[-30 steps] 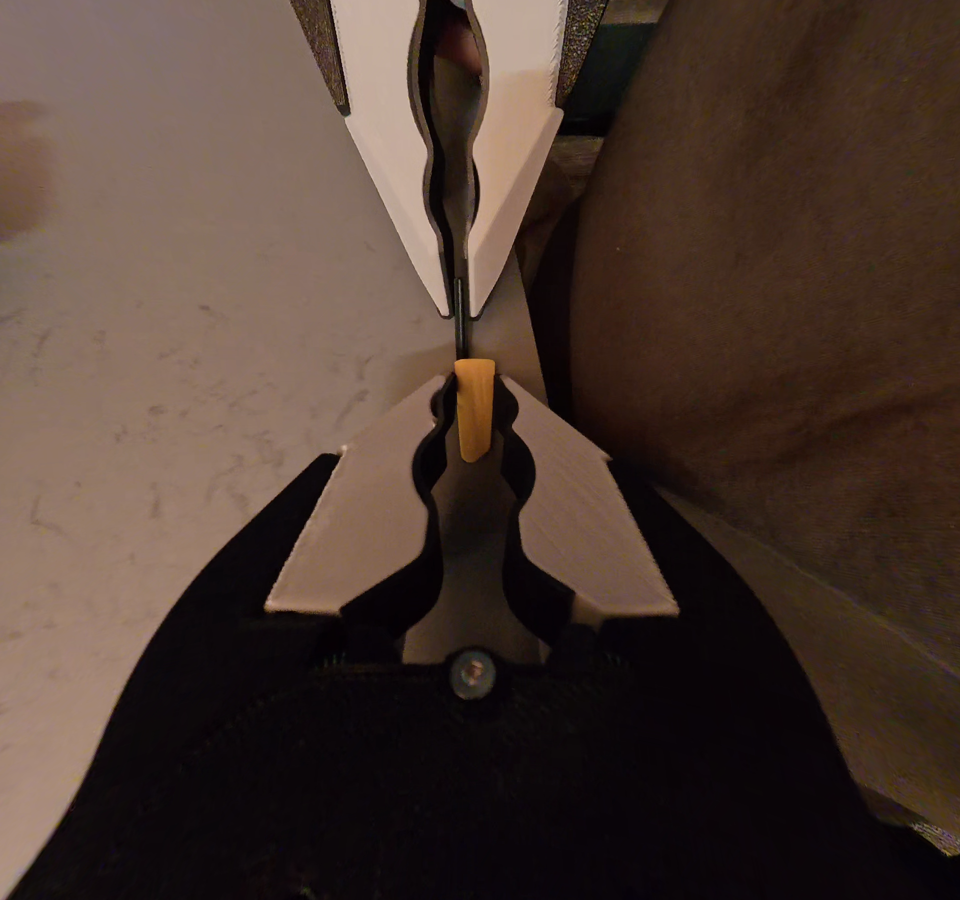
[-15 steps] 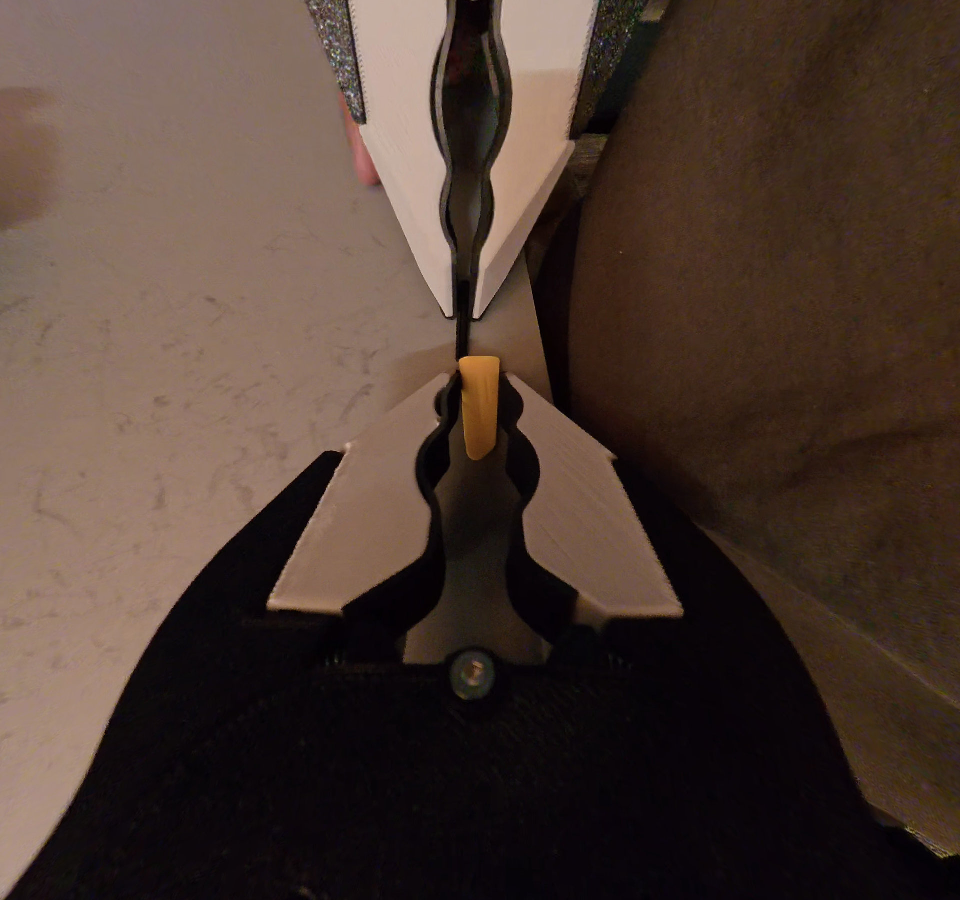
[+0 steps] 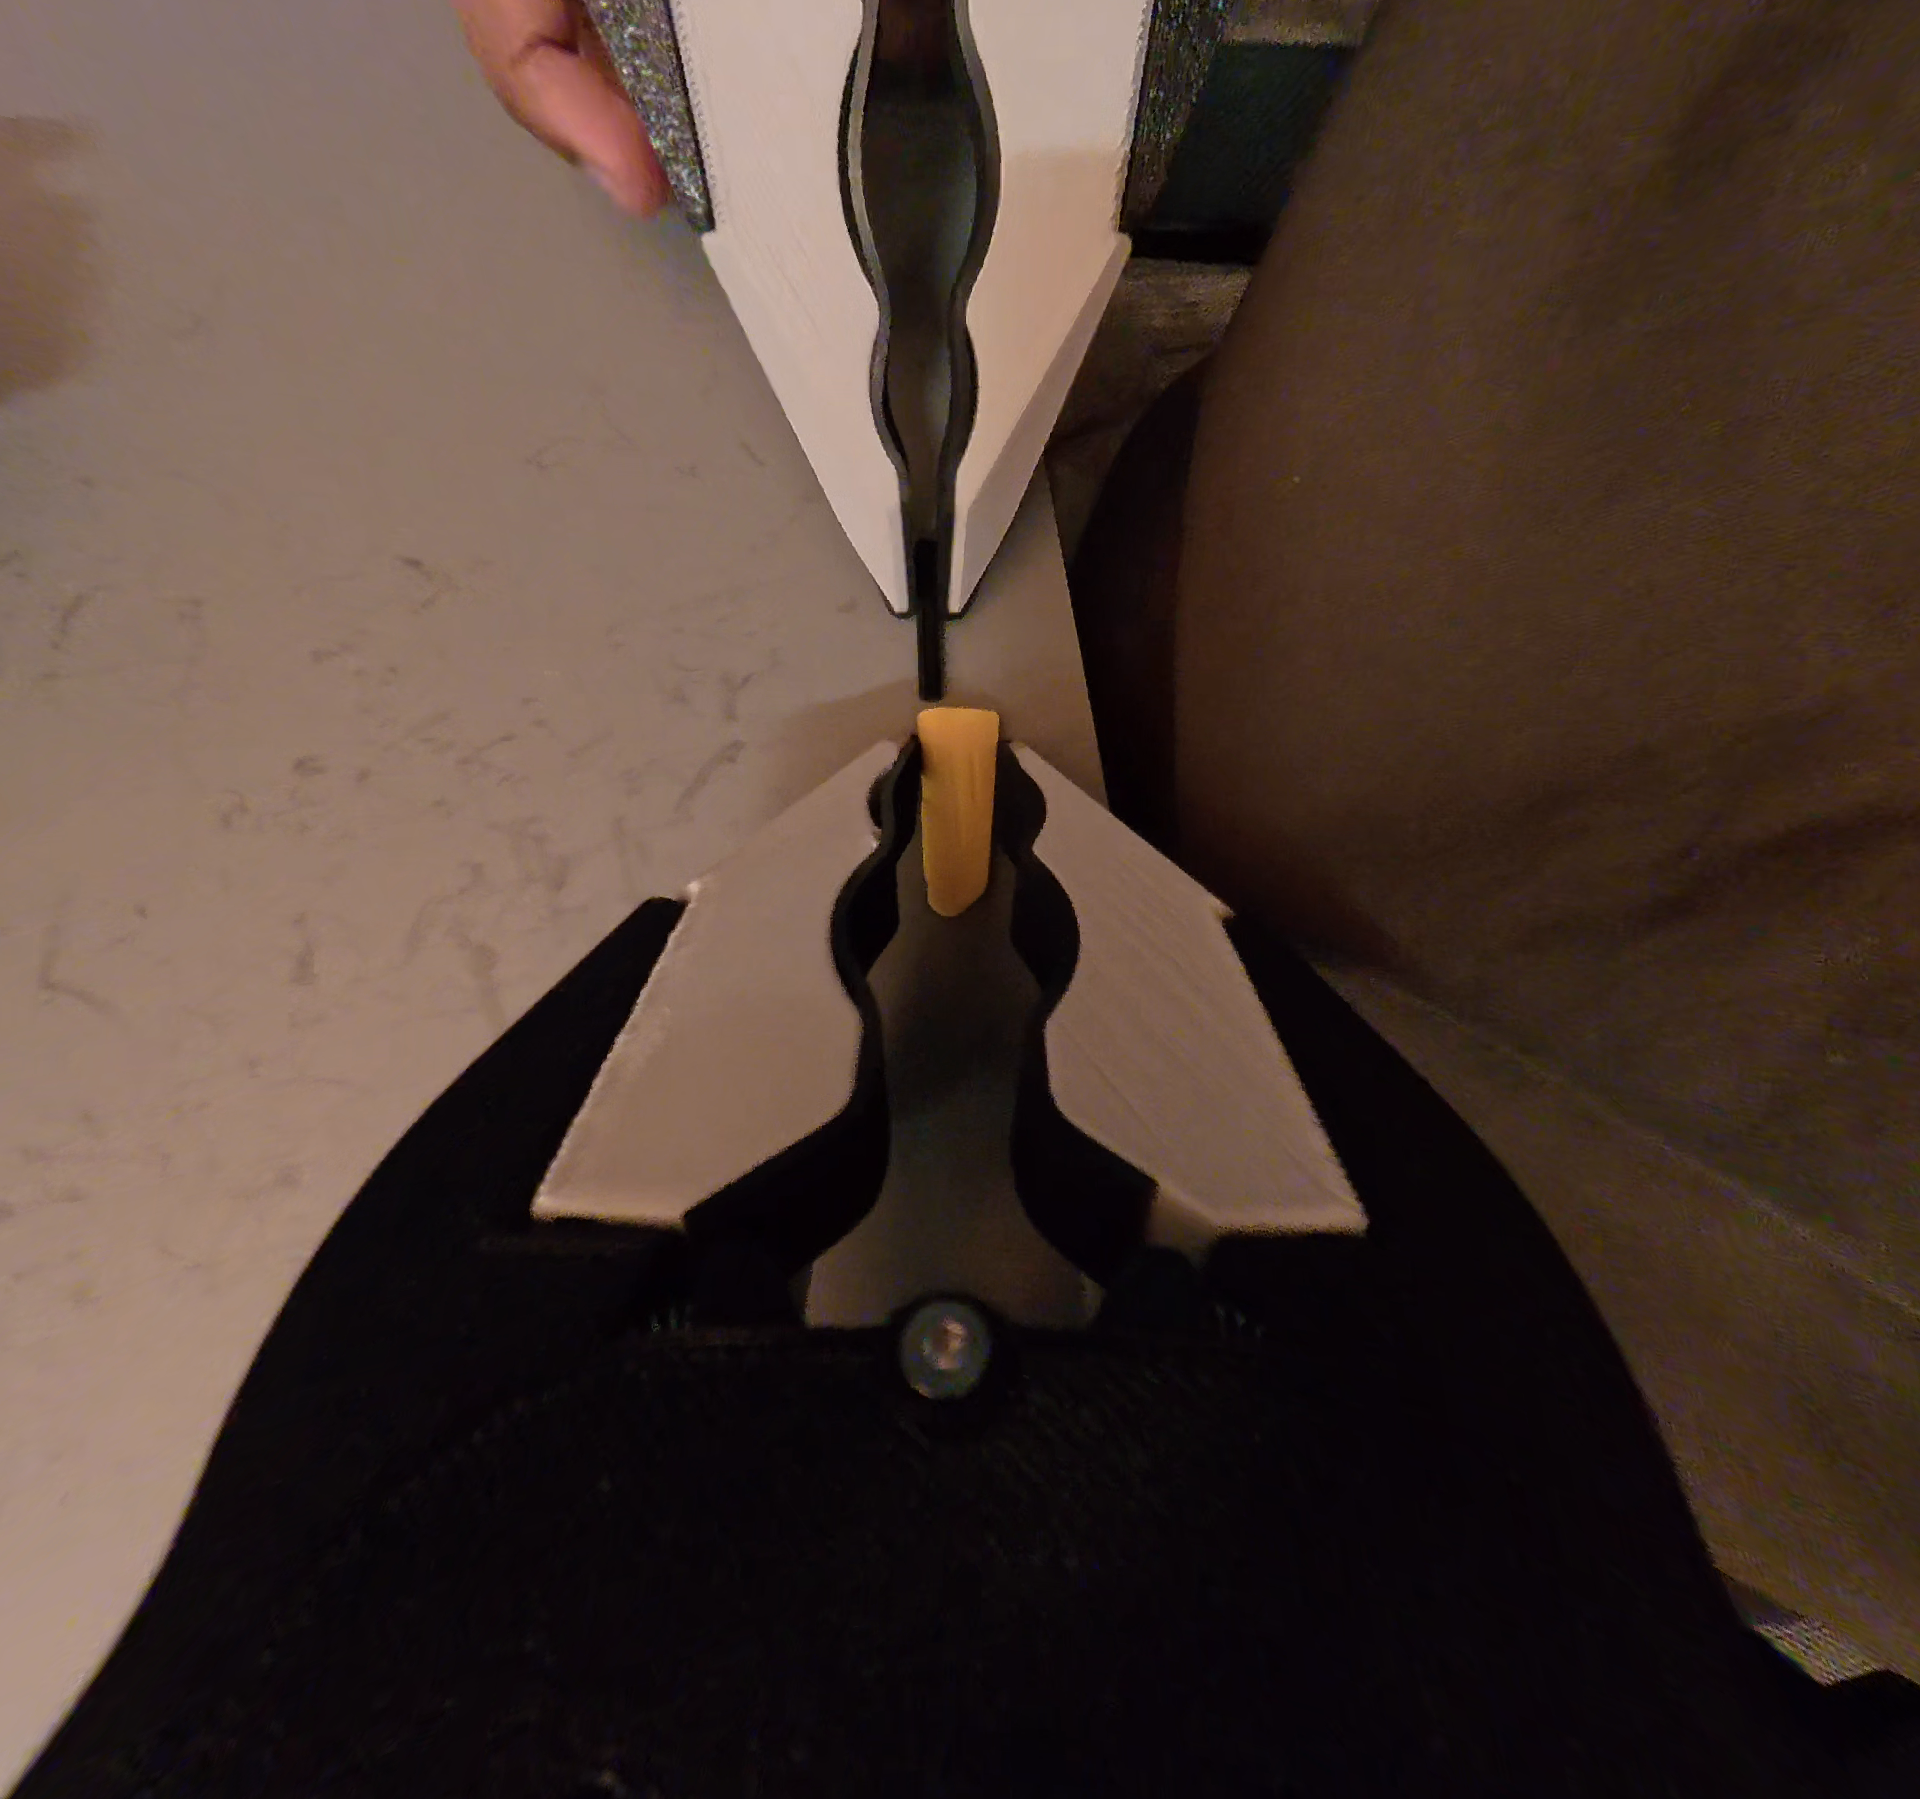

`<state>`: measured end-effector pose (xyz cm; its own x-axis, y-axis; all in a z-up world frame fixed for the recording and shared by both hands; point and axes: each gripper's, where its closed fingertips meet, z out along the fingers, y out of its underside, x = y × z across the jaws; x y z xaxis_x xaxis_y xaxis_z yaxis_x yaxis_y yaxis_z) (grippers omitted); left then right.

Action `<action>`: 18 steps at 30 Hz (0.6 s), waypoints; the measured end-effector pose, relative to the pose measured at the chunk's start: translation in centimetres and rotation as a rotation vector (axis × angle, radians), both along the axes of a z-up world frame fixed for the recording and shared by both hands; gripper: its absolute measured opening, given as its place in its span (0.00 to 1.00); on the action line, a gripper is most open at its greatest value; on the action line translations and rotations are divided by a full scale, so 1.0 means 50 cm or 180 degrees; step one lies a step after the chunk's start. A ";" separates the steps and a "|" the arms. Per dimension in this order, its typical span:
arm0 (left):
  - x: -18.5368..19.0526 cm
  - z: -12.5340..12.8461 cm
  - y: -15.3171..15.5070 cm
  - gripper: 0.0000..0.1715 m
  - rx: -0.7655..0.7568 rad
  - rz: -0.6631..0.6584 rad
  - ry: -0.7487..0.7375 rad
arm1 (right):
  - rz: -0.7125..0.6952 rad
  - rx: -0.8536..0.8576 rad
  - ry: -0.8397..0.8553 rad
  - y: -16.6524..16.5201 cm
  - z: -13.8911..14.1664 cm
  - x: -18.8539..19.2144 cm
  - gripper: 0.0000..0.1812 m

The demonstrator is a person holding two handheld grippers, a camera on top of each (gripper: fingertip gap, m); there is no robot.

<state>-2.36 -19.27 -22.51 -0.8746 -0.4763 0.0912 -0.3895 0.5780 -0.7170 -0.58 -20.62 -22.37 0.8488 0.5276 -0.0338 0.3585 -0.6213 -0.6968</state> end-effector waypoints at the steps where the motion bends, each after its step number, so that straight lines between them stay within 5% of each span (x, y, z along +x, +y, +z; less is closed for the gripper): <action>1: 0.000 0.000 0.000 0.07 -0.0009 0.0003 0.0024 | 0.0050 -0.0035 0.0037 0.000 0.000 0.000 0.02; 18: -0.002 0.001 0.001 0.06 -0.0103 -0.0047 0.0197 | 0.0010 -0.0451 0.0809 0.006 0.001 -0.007 0.02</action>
<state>-2.44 -19.21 -22.48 -0.8736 -0.4594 0.1604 -0.4254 0.5610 -0.7101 -0.94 -20.32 -22.31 0.8021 0.5051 -0.3186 0.1856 -0.7179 -0.6710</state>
